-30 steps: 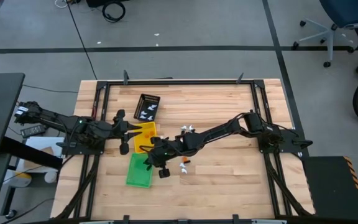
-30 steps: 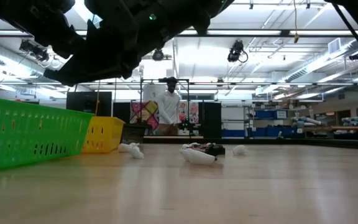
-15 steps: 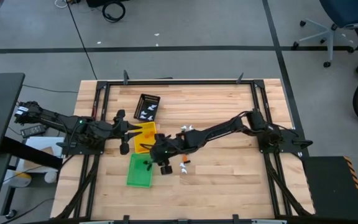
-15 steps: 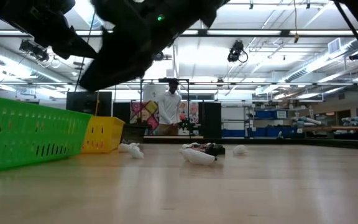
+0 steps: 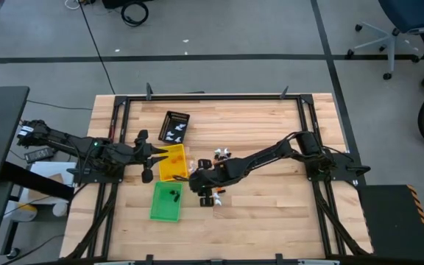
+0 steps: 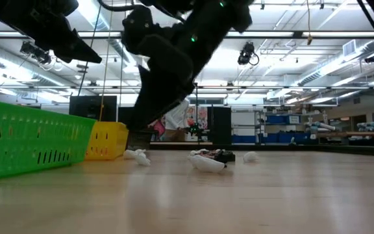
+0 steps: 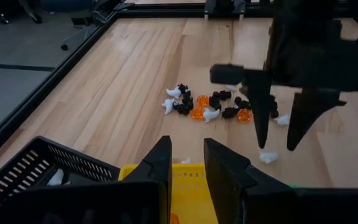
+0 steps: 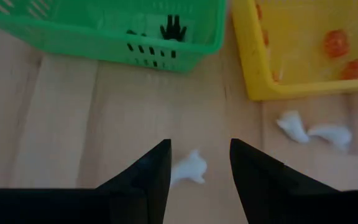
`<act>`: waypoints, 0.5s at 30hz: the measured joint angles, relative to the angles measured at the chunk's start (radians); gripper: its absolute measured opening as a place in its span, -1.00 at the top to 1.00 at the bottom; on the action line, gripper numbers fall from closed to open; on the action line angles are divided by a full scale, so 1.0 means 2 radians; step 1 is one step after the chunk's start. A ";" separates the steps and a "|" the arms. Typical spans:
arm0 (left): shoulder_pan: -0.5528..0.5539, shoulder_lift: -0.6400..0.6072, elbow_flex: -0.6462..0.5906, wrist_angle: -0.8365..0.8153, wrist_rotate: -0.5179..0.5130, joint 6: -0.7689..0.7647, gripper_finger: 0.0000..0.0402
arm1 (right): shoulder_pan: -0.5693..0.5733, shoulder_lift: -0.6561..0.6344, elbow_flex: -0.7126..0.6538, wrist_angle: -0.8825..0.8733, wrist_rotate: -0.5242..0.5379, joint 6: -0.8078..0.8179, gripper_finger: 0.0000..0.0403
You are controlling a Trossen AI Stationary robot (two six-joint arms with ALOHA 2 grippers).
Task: Sort Halloween decoration
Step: Put the white ghost plush toy into the black basket
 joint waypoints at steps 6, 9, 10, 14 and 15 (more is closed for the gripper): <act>0.000 0.000 0.000 0.001 0.000 0.000 0.66 | -0.003 0.000 -0.080 0.124 0.002 0.015 0.13; 0.000 0.000 0.000 0.001 0.000 0.000 0.66 | -0.004 -0.001 -0.116 0.195 0.004 0.011 0.09; 0.000 0.000 0.000 0.001 0.000 0.000 0.66 | -0.004 -0.001 -0.126 0.208 0.005 0.011 0.07; 0.000 0.000 0.000 0.001 0.000 0.000 0.66 | -0.003 0.000 -0.152 0.237 0.004 0.008 0.04; 0.000 0.000 0.000 0.001 0.000 0.000 0.66 | -0.003 -0.001 -0.158 0.242 0.005 0.006 0.04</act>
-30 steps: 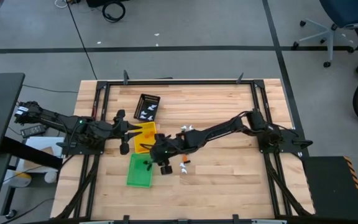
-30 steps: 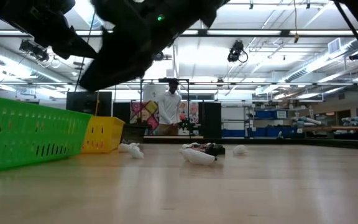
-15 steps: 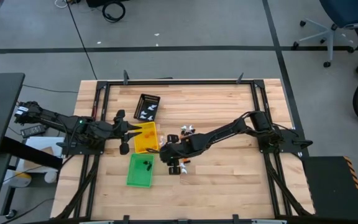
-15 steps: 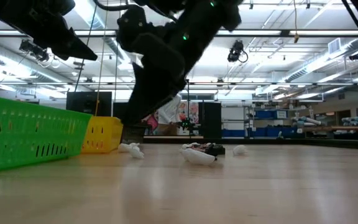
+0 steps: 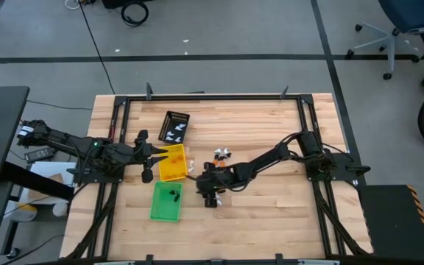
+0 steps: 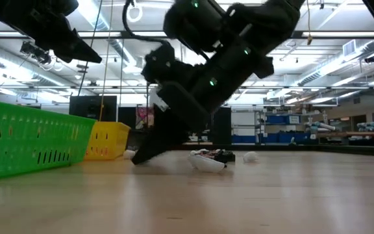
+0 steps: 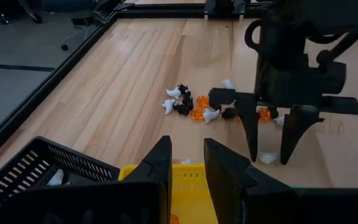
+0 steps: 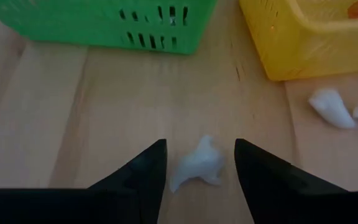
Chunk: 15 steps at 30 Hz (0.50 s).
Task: Sort Halloween decoration
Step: Put the white ghost plush toy into the black basket
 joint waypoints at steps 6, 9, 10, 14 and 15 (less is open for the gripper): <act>0.000 0.000 0.000 0.000 0.000 0.000 0.66 | 0.000 -0.001 -0.017 0.014 0.010 -0.009 0.10; 0.000 0.000 0.000 0.000 0.000 0.000 0.66 | 0.000 -0.001 -0.017 0.014 0.010 -0.013 0.19; 0.000 0.000 0.000 0.000 0.000 0.000 0.66 | 0.001 -0.001 -0.017 0.014 0.009 -0.016 0.24; 0.000 0.000 0.000 0.000 0.000 0.000 0.66 | 0.000 -0.001 -0.017 0.018 0.011 -0.019 0.42; 0.000 0.000 0.000 0.000 0.000 0.000 0.66 | 0.000 -0.001 -0.017 0.020 0.014 -0.019 0.46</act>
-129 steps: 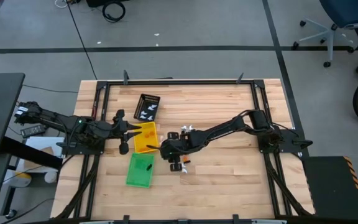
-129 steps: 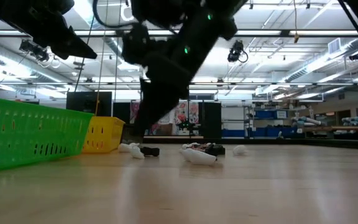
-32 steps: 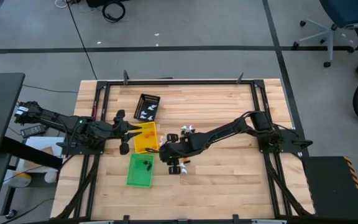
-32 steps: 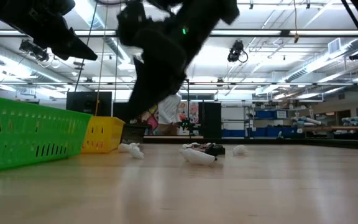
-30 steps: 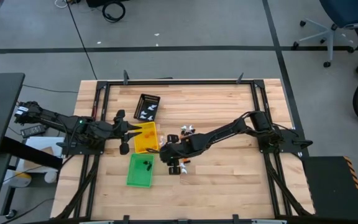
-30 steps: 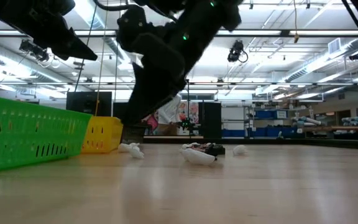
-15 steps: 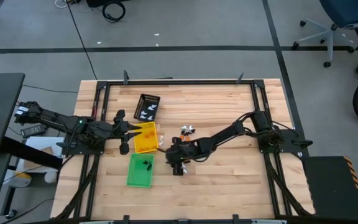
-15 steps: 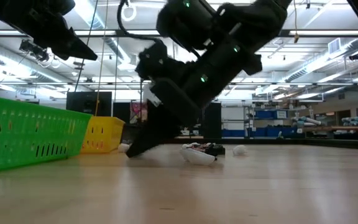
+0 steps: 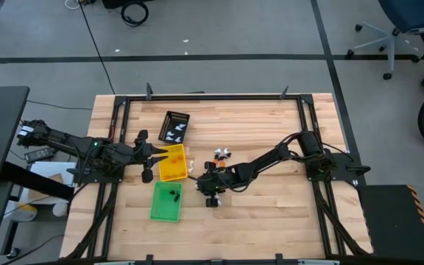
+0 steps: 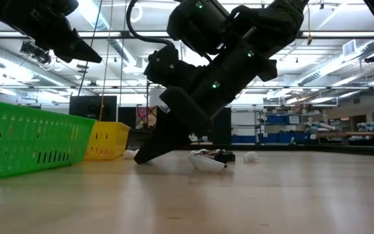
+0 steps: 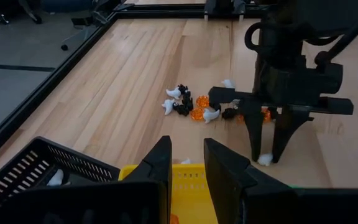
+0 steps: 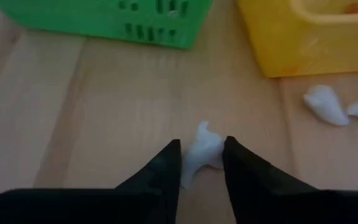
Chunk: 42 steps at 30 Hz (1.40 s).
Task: Sort Halloween decoration
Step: Put the white ghost plush toy into the black basket
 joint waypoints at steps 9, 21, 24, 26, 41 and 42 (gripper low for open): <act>0.000 0.000 0.000 0.000 0.000 0.000 0.66 | -0.001 0.001 0.001 0.007 0.016 -0.009 0.54; 0.000 0.000 0.000 0.000 0.000 0.000 0.66 | -0.010 0.002 0.037 -0.052 0.018 -0.032 0.55; 0.000 0.000 0.000 0.000 0.000 0.002 0.66 | -0.010 0.002 0.057 -0.077 0.022 -0.042 0.55; 0.000 0.000 0.000 0.000 0.000 0.002 0.66 | -0.010 0.002 0.075 -0.100 0.030 -0.051 0.55; 0.000 0.000 0.000 0.000 0.000 0.002 0.66 | -0.053 0.002 0.170 -0.223 0.110 -0.128 0.55; 0.000 0.000 0.000 0.000 0.000 0.002 0.66 | -0.060 0.002 0.170 -0.216 0.111 -0.136 0.55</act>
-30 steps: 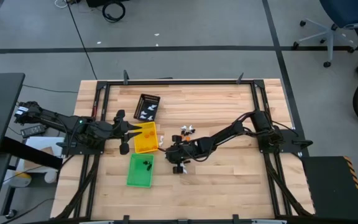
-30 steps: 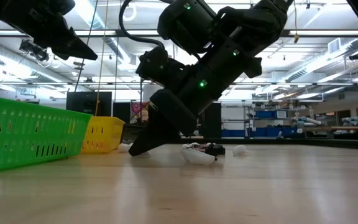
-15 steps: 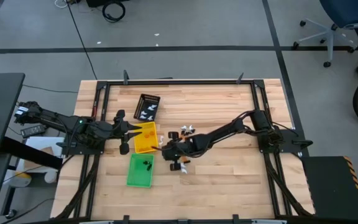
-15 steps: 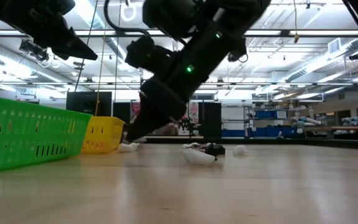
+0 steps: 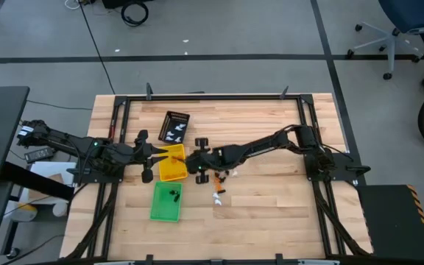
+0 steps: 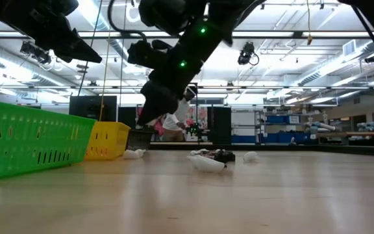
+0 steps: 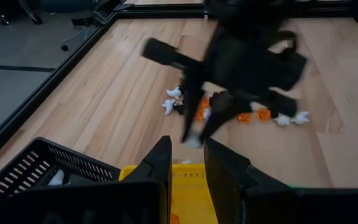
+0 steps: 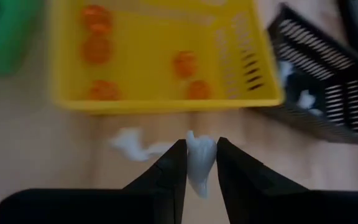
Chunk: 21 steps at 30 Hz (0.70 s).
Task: Sort Halloween decoration
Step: Put the white ghost plush toy into the black basket
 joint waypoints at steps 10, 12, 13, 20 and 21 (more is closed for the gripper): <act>0.000 0.000 0.000 0.000 -0.002 0.001 0.66 | -0.069 0.002 0.000 0.148 -0.049 -0.037 0.55; 0.000 0.000 0.000 0.000 -0.009 0.005 0.66 | -0.079 0.005 0.000 0.185 -0.073 -0.037 0.55; 0.000 0.000 0.000 0.000 -0.011 0.008 0.66 | -0.084 0.011 0.000 0.216 -0.081 -0.036 0.55; 0.000 0.000 0.000 0.002 -0.012 0.012 0.66 | -0.115 0.041 0.001 0.325 -0.122 0.007 0.55; 0.000 0.000 0.000 0.002 -0.012 0.012 0.66 | -0.119 0.044 0.002 0.331 -0.123 0.018 0.55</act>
